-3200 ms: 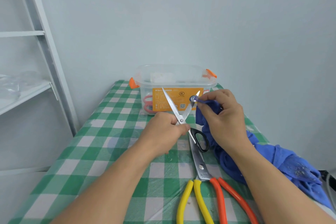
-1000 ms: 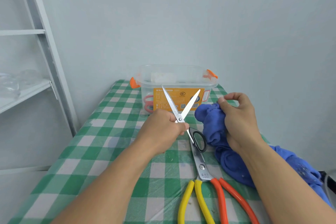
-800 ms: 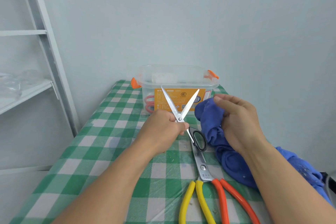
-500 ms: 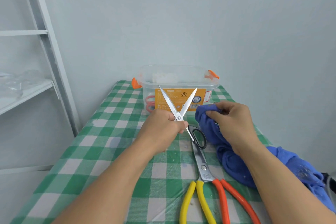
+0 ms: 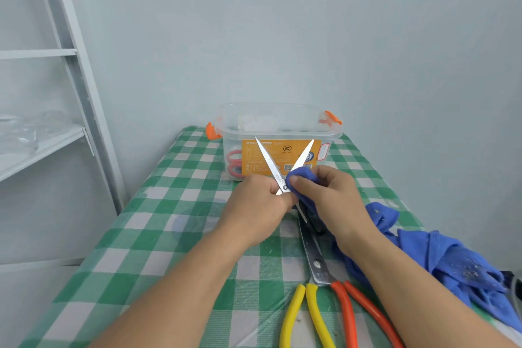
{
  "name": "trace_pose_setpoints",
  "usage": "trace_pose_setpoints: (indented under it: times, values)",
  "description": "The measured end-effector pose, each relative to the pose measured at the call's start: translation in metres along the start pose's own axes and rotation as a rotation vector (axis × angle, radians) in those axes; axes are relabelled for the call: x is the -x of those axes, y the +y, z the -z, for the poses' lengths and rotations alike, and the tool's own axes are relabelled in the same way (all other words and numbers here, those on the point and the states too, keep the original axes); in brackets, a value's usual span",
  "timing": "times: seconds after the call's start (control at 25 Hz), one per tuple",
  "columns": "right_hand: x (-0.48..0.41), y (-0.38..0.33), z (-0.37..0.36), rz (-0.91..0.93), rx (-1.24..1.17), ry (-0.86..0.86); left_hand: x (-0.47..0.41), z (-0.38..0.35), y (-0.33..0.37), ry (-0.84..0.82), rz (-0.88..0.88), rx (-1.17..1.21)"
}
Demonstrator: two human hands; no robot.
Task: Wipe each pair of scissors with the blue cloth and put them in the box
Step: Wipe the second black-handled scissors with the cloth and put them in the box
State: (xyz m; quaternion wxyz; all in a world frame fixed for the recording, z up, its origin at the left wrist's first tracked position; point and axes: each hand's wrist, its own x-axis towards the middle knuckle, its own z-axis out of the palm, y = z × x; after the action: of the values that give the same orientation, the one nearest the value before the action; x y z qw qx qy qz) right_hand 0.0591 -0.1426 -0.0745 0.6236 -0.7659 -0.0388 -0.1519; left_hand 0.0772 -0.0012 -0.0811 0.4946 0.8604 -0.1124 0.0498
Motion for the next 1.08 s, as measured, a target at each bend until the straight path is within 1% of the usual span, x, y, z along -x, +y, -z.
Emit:
trace_pose_setpoints:
  times: [0.08,0.12,0.24,0.32,0.4,0.48,0.56,0.64,0.72,0.84,1.08]
  values:
    - [-0.003,0.002,-0.002,-0.021,-0.036,0.029,0.000,-0.001,0.003,0.006,-0.005,-0.018]
    - [-0.006,0.004,-0.002,-0.021,-0.054,0.071,0.001,-0.001,0.005,-0.003,-0.009,-0.033]
    - [-0.022,0.006,0.009,0.006,-0.103,0.288,0.006,-0.005,0.013,-0.071,-0.043,-0.107]
    - [-0.027,0.007,0.016,0.015,-0.122,0.351,0.007,-0.007,0.015,-0.087,-0.047,-0.140]
    - [-0.026,0.008,0.018,-0.011,-0.111,0.294,0.005,-0.007,0.012,-0.067,-0.031,-0.103]
    - [-0.018,0.007,0.016,-0.065,-0.103,0.130,0.001,-0.006,0.008,-0.033,-0.004,-0.033]
    - [-0.009,0.003,0.013,-0.107,-0.078,-0.014,-0.001,-0.003,0.006,-0.016,0.005,-0.023]
    - [-0.008,0.001,0.012,-0.103,-0.072,-0.023,0.000,-0.001,0.006,-0.011,-0.022,-0.077]
    - [-0.014,0.003,0.015,-0.087,-0.124,0.072,0.001,0.000,0.008,-0.025,-0.051,-0.133]
    - [-0.029,0.007,0.026,-0.073,-0.204,0.290,0.005,-0.003,0.013,-0.075,-0.076,-0.181]
    - [-0.037,0.013,0.036,-0.081,-0.296,0.452,0.005,-0.007,0.011,-0.106,-0.029,-0.092]
